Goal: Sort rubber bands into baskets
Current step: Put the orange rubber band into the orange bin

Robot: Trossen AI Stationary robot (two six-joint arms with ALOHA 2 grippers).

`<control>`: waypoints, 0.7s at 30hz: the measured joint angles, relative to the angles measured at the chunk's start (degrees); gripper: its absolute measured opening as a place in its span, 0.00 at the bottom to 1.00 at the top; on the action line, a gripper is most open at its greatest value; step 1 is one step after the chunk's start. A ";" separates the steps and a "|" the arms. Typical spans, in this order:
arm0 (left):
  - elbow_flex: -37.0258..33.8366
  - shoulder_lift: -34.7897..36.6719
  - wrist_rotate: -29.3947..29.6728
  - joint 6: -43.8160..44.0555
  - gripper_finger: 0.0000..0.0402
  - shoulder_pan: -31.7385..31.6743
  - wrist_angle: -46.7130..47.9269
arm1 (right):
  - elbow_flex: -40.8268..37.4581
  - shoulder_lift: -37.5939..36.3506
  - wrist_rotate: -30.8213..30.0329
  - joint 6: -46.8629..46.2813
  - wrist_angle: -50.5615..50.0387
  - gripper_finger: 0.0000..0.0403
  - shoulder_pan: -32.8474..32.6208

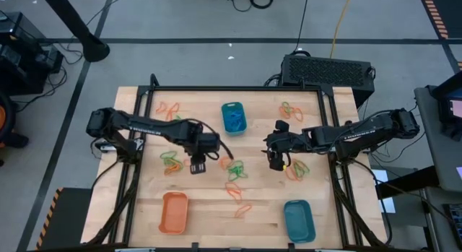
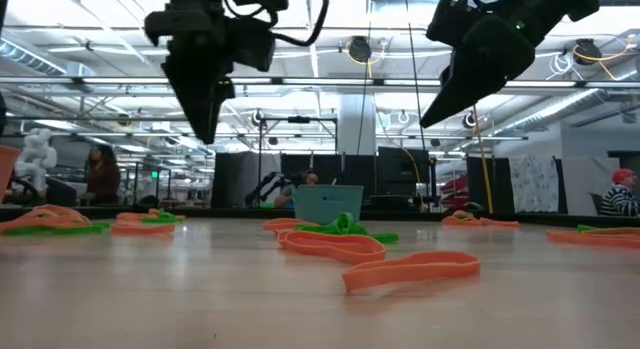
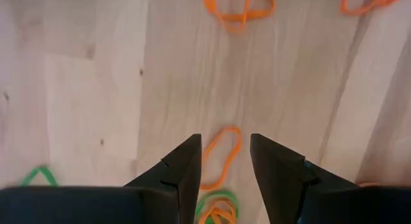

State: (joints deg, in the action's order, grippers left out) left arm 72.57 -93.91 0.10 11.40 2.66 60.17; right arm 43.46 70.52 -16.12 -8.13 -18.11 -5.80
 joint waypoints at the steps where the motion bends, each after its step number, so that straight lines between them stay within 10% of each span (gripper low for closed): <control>1: -1.05 0.00 0.13 0.35 0.35 0.27 -0.22 | 0.00 0.00 0.00 -0.03 0.07 0.48 0.00; 21: -20.10 -0.09 -0.90 3.41 0.35 2.74 -19.60 | 0.00 0.00 -0.02 -0.60 1.57 0.48 0.02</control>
State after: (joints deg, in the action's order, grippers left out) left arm 52.47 -94.00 -0.80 14.81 5.40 40.57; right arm 43.46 70.52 -16.14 -8.73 -16.54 -5.78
